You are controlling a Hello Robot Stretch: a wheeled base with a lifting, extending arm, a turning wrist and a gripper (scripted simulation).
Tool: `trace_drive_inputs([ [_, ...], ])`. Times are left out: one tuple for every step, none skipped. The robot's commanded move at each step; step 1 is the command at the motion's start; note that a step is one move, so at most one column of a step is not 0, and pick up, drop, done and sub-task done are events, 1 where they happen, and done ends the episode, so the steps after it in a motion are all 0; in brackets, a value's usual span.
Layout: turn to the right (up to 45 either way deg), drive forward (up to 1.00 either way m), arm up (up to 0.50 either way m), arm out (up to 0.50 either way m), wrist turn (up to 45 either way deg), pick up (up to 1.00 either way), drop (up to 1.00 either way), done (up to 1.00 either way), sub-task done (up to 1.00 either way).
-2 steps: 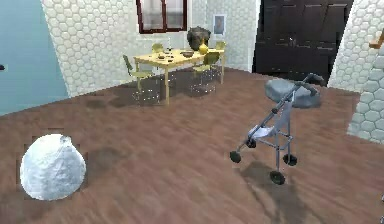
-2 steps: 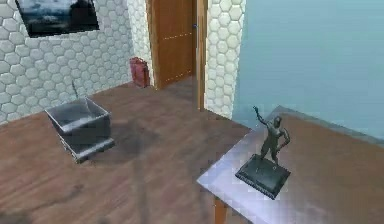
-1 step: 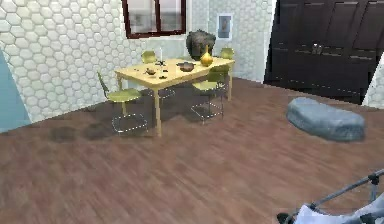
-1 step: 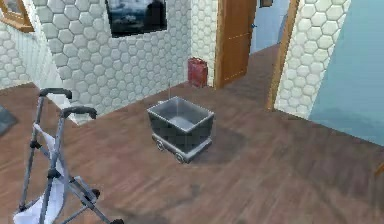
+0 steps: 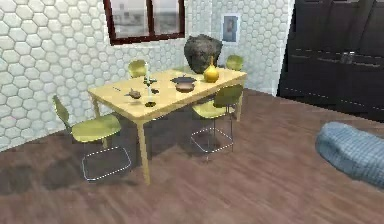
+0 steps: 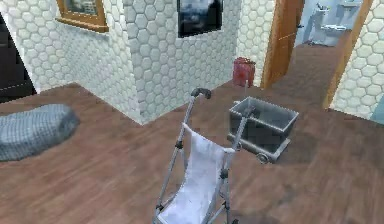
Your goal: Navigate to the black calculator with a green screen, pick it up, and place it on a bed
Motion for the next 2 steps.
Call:
trace_drive_inputs([
  [24.0, 0.0, 0.0, 0.0, 0.0, 0.0, 0.0, 0.0, 0.0],
  [0.0, 1.0, 0.0, 0.0, 0.0, 0.0, 0.0, 0.0, 0.0],
])
